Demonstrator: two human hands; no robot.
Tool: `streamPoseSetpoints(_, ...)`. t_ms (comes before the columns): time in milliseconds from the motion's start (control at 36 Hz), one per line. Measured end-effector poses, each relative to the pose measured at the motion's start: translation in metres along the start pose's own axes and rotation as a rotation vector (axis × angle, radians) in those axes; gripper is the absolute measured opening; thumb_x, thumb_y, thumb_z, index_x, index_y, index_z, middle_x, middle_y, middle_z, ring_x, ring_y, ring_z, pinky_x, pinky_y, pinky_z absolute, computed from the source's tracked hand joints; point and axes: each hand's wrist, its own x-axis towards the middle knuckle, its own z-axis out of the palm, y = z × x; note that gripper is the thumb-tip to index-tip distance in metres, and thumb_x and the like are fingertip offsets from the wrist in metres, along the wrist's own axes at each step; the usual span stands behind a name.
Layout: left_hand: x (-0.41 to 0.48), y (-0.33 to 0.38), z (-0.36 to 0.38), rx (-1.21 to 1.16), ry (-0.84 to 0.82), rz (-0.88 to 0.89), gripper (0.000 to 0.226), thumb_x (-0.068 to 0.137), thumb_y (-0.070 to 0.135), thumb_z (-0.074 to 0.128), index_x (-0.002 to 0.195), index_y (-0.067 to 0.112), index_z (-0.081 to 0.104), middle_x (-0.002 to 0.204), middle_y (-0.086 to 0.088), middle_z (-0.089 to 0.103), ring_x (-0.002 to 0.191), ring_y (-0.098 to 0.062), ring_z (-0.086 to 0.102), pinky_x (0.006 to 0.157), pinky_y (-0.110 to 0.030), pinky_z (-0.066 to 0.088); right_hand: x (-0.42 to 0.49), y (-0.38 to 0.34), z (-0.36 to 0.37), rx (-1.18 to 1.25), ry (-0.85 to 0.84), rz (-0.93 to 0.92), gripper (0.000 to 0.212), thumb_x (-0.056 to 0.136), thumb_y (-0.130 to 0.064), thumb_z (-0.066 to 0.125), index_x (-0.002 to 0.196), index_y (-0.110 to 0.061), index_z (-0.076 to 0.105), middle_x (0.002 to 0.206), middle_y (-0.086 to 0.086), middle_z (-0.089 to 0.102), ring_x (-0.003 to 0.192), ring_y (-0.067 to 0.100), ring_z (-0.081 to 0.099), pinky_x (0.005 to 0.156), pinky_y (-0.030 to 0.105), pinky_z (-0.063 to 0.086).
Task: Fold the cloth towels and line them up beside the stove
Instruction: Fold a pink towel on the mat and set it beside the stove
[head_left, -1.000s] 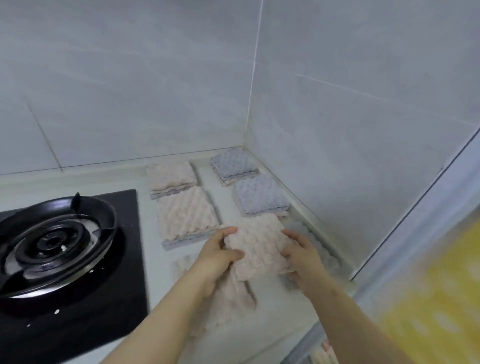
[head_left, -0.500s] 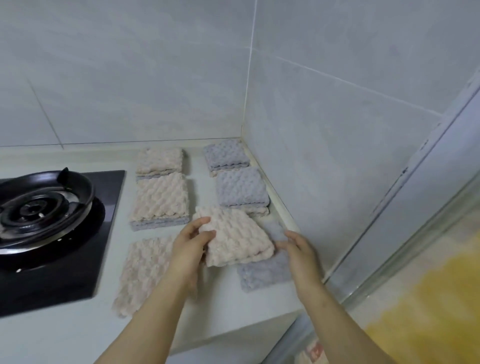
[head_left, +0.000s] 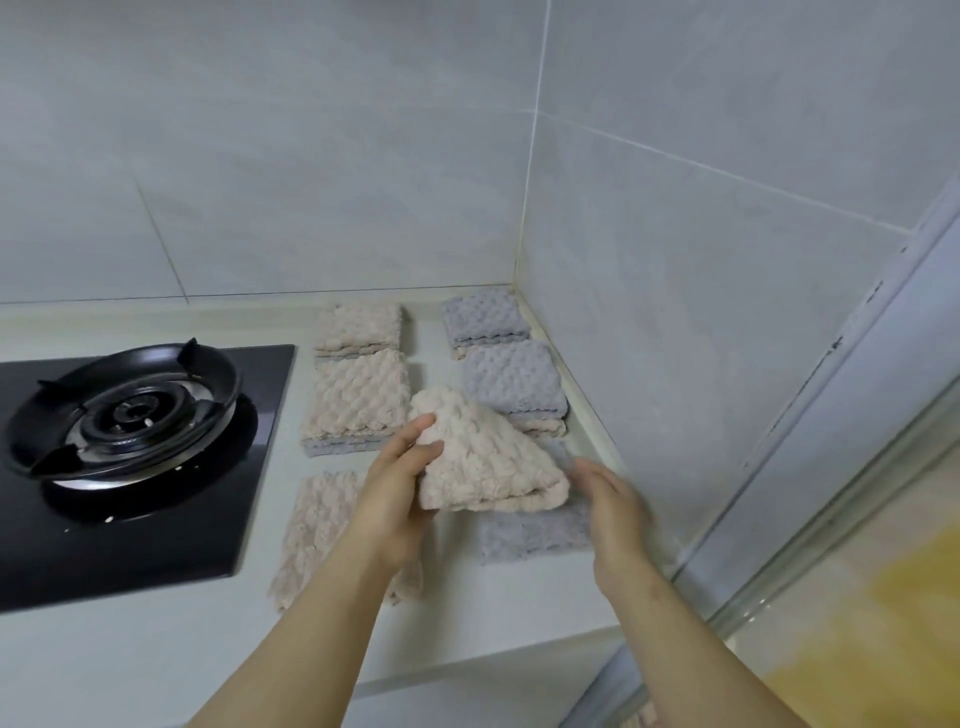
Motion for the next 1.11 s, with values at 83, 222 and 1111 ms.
streamPoseSetpoints(83,0.013,-0.014,0.012,0.106,-0.035,-0.041,0.027,0.091,0.002,0.051,0.106,0.023,0.06,0.089,0.002,0.067,0.071,-0.011,0.061,0.063,-0.026,0.047,0.003,-0.006,-0.013,0.058,0.029,0.011,0.028,0.094,-0.02,0.047,0.115,-0.015,0.065,0.118,0.004,0.065,0.113,0.021,0.058,0.099,0.037,0.045)
streamPoseSetpoints(222,0.029,-0.042,0.013,0.491,-0.017,-0.122,0.033,0.089,-0.004,0.052,0.117,0.012,0.054,0.077,-0.003,0.051,0.048,-0.007,0.048,0.048,-0.019,0.041,0.004,0.003,-0.026,0.015,-0.005,0.046,0.022,0.09,-0.025,0.056,0.111,-0.024,0.062,0.116,0.001,0.064,0.105,0.02,0.061,0.088,0.035,0.051)
streamPoseSetpoints(1111,0.032,-0.07,0.039,0.862,-0.073,-0.093,0.045,0.091,0.001,0.051,0.134,0.011,0.043,0.096,0.003,0.05,0.07,-0.007,0.049,0.045,-0.002,0.038,-0.006,-0.007,-0.025,-0.872,0.08,-0.337,0.037,0.088,-0.012,0.05,0.123,-0.021,0.056,0.132,-0.005,0.053,0.127,0.016,0.039,0.104,0.028,0.027)
